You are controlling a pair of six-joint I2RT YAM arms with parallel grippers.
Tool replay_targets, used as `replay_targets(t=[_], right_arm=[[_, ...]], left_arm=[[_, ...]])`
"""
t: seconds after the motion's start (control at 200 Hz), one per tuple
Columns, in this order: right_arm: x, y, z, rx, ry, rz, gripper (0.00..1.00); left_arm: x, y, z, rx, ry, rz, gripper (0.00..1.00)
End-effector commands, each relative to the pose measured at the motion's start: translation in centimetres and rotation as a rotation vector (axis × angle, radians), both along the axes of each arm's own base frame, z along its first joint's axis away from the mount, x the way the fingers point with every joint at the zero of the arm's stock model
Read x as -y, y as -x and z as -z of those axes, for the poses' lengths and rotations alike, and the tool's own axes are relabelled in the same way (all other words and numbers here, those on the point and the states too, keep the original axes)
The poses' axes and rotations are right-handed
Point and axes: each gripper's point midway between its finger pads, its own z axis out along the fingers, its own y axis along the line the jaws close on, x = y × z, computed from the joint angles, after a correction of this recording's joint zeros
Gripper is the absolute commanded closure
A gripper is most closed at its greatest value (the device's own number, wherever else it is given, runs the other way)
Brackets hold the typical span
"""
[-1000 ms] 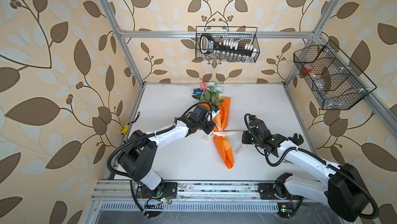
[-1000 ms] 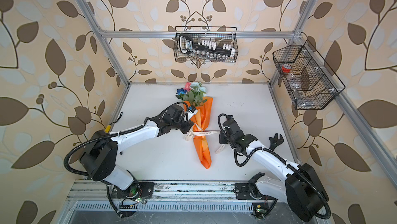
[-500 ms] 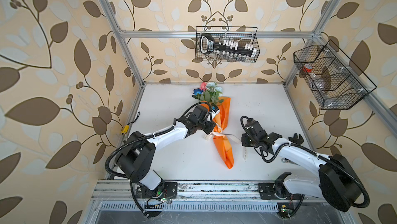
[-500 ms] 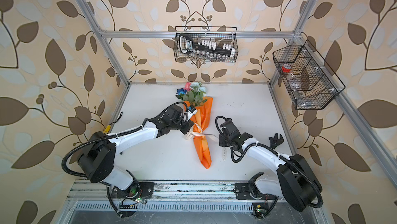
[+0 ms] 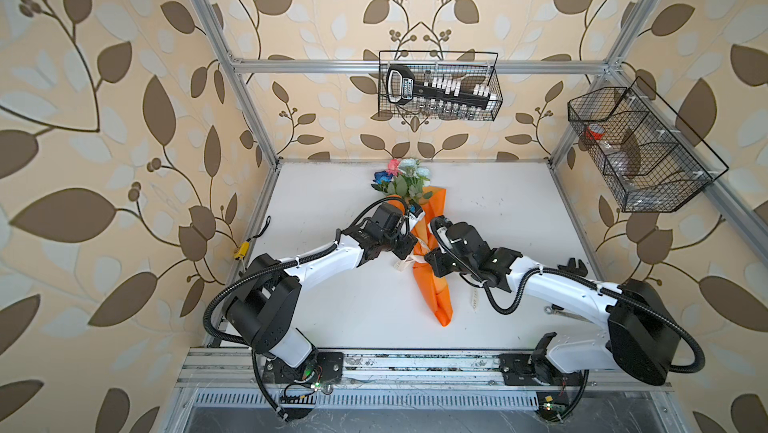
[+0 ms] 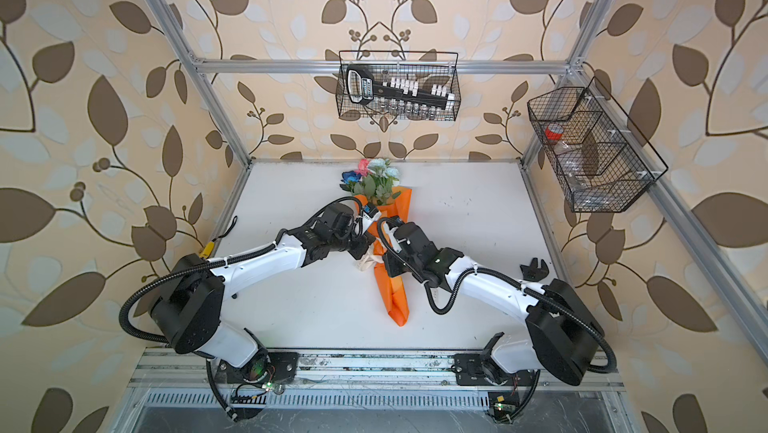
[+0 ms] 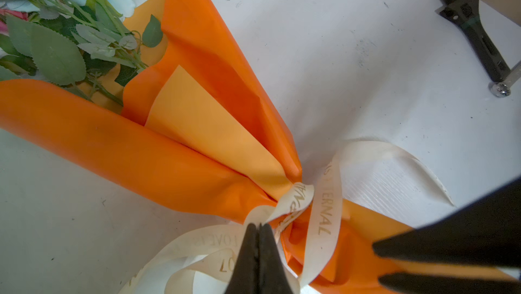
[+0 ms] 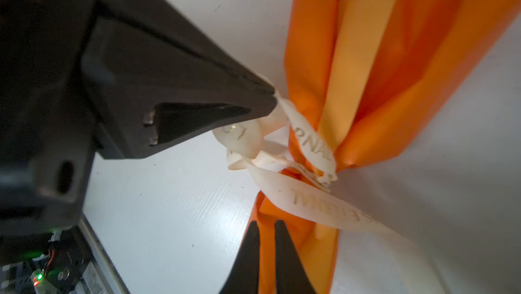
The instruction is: Tie the bouquet of fake flowers
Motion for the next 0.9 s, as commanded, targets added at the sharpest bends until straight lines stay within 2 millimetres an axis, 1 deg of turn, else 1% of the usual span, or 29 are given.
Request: replay_targets(t=[0.0, 0.105, 0.205, 0.275, 0.35, 0.43, 0.57, 0.615, 0.77, 0.86, 0.895], right_arm=[[-2.4, 0.5, -0.2, -0.002, -0.056, -0.074, 0.87], [-3.0, 0.7, 1.2, -0.033, -0.058, -0.082, 0.88], [-2.8, 0.2, 2.6, -0.045, -0.021, -0.055, 0.9], [-2.3, -0.6, 3.1, -0.028, 0.008, -0.02, 0.91], [-1.8, -1.8, 3.1, -0.01, 0.013, 0.023, 0.92], [-1.5, -3.1, 2.7, 0.015, -0.01, 0.061, 0.92], [-2.0, -4.9, 1.4, 0.06, -0.05, 0.092, 0.92], [-2.3, -5.3, 1.7, 0.06, -0.044, 0.096, 0.92], [-2.6, -5.9, 3.5, 0.03, -0.027, 0.116, 0.94], [-2.6, -5.7, 3.4, 0.018, -0.038, 0.114, 0.94], [-2.6, -5.5, 2.9, 0.02, -0.046, 0.112, 0.93]], left_arm=[[0.1, 0.1, -0.3, 0.007, 0.008, -0.009, 1.0], [0.1, 0.1, -0.2, 0.001, 0.006, -0.017, 1.0], [0.0, 0.1, -0.1, -0.002, 0.007, -0.021, 1.0], [-0.1, 0.1, -0.1, -0.003, 0.008, -0.025, 1.0], [-0.1, 0.3, -0.1, -0.003, 0.013, -0.024, 1.0], [0.0, 0.4, -0.3, -0.006, 0.022, -0.023, 1.0], [0.2, 0.7, -0.3, -0.021, 0.04, -0.017, 1.0], [0.2, 0.8, -0.2, -0.027, 0.044, -0.02, 1.0], [0.1, 0.9, -0.2, -0.043, 0.069, -0.04, 1.0], [-0.1, 1.0, 0.0, -0.048, 0.069, -0.053, 1.0], [-0.2, 1.1, 0.1, -0.051, 0.069, -0.057, 1.0]])
